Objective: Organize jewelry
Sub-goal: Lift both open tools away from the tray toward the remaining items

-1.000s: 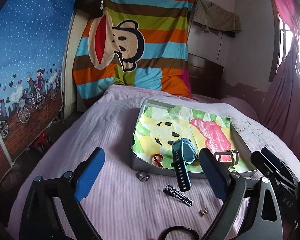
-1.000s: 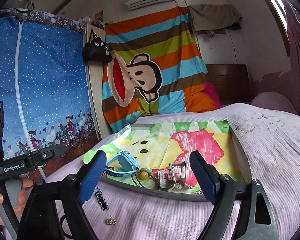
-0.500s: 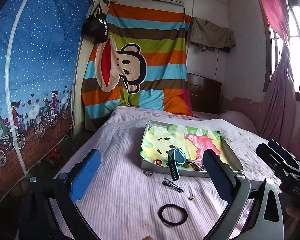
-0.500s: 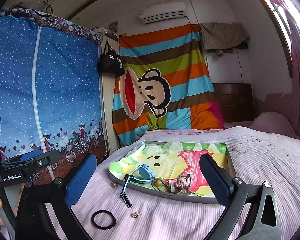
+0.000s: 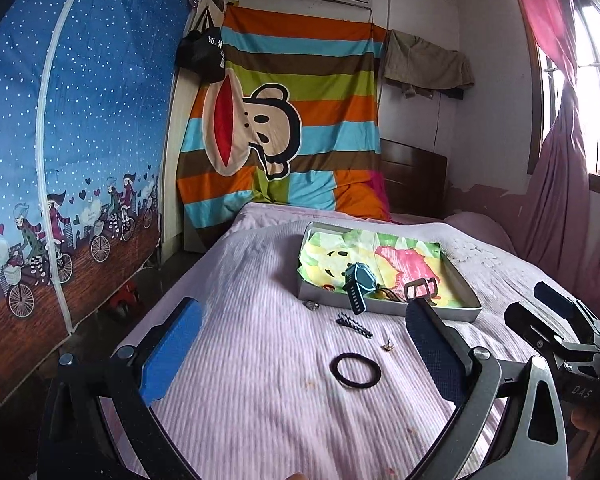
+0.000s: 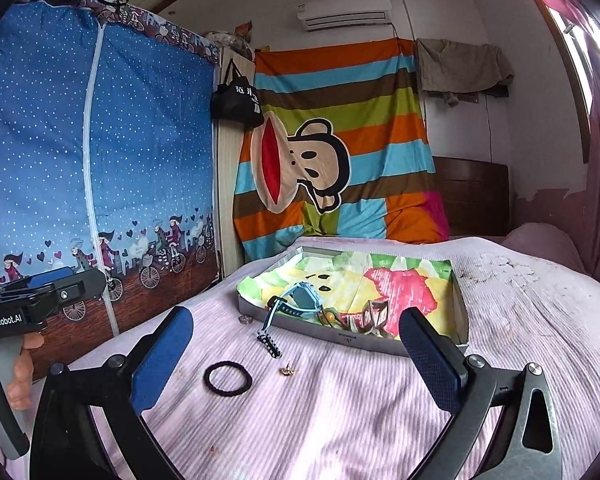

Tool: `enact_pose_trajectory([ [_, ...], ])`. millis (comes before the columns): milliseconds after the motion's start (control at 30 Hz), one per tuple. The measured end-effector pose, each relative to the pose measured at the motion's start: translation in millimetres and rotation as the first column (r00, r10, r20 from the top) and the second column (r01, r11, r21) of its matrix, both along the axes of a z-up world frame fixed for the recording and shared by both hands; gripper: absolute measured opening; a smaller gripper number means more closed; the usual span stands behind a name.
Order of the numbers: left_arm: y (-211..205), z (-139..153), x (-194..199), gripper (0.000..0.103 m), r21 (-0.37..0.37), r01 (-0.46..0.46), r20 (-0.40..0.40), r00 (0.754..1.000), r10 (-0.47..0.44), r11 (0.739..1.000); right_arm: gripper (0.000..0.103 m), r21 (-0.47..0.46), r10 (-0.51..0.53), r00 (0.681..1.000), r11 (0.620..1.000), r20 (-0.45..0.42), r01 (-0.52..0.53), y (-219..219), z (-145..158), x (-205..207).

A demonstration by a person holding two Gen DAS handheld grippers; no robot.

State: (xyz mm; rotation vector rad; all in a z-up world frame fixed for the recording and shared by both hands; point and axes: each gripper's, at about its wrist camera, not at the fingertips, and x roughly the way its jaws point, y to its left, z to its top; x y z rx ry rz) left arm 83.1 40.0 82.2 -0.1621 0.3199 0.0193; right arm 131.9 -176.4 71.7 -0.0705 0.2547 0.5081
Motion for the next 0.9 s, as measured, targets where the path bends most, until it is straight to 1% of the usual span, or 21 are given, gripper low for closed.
enact_pose_trajectory([
  [200, -5, -22, 12, 0.1, 0.024, 0.012, -0.059, 0.998, -0.01, 1.0, 0.103, -0.032, 0.0, 0.999, 0.999, -0.036, -0.001, 4, -15, 10],
  [333, -8, -39, 30, 0.1, 0.04, 0.031, -0.123, 0.992, -0.026, 0.999, 0.103, -0.079, -0.011, 0.997, 0.997, -0.077, 0.005, 9, -28, 20],
  [500, -12, -62, 58, 0.1, 0.05, 0.075, -0.242, 0.968, -0.061, 0.996, 0.103, -0.167, -0.066, 0.987, 0.985, -0.147, 0.041, 16, -48, 36],
  [567, -11, -70, 66, 0.1, 0.048, 0.085, -0.274, 0.959, -0.068, 0.995, 0.103, -0.177, -0.077, 0.982, 0.983, -0.173, 0.046, 14, -54, 41],
  [633, -10, -77, 74, 0.099, 0.039, 0.096, -0.3, 0.951, -0.08, 0.995, 0.103, -0.165, -0.077, 0.977, 0.985, -0.198, 0.044, 11, -58, 45],
  [700, -11, -84, 79, 0.096, 0.024, 0.108, -0.319, 0.943, -0.095, 0.994, 0.103, -0.148, -0.072, 0.971, 0.988, -0.228, 0.039, 7, -62, 51],
  [767, -11, -89, 87, 0.084, -0.009, 0.135, -0.345, 0.93, -0.13, 0.991, 0.101, -0.129, -0.065, 0.962, 0.991, -0.266, 0.031, 4, -67, 55],
  [800, -11, -91, 90, 0.081, -0.024, 0.144, -0.356, 0.924, -0.143, 0.989, 0.094, -0.12, -0.058, 0.959, 0.992, -0.278, 0.025, 4, -68, 57],
  [833, -12, -92, 93, 0.075, -0.034, 0.151, -0.365, 0.918, -0.153, 0.988, 0.085, -0.118, -0.054, 0.956, 0.993, -0.289, 0.021, 4, -71, 59],
  [867, -13, -95, 96, 0.069, -0.039, 0.159, -0.374, 0.913, -0.162, 0.987, 0.081, -0.119, -0.052, 0.953, 0.993, -0.298, 0.017, 5, -73, 61],
  [900, -15, -97, 100, 0.065, -0.041, 0.168, -0.384, 0.907, -0.171, 0.985, 0.075, -0.12, -0.047, 0.951, 0.993, -0.305, 0.011, 6, -75, 63],
])
